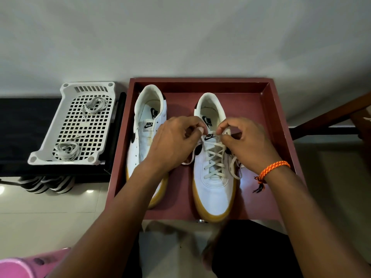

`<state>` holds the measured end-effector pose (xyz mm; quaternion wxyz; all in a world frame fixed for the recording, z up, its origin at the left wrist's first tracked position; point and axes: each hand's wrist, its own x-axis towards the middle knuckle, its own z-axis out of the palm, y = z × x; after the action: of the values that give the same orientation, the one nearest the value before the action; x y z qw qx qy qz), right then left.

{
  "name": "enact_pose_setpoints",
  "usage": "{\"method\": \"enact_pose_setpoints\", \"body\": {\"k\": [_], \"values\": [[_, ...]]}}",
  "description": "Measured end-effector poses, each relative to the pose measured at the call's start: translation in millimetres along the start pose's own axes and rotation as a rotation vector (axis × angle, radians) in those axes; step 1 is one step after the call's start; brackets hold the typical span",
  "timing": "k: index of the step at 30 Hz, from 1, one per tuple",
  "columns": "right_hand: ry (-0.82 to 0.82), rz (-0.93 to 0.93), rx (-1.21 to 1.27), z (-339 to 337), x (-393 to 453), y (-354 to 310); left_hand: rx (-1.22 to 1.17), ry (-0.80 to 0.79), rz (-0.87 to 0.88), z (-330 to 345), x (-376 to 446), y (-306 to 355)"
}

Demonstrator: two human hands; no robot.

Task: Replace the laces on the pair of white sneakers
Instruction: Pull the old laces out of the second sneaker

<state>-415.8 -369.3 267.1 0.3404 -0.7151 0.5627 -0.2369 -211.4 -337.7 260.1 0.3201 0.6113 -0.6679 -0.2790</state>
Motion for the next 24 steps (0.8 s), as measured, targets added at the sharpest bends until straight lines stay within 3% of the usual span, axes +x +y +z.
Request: {"method": "enact_pose_setpoints", "body": {"k": [8, 13, 20, 24], "values": [[-0.008, -0.109, -0.226, 14, -5, -16, 0.187, -0.218, 0.076, -5, -2, -21], [-0.094, -0.097, -0.345, 24, -11, -21, 0.161, -0.209, 0.082, -6, -3, -18], [-0.014, -0.124, -0.317, 15, -8, -20, 0.171, -0.184, 0.068, -4, -3, -16], [0.129, -0.043, -0.216, 0, -3, -17, 0.179, -0.191, 0.058, -6, -2, -15]]}}
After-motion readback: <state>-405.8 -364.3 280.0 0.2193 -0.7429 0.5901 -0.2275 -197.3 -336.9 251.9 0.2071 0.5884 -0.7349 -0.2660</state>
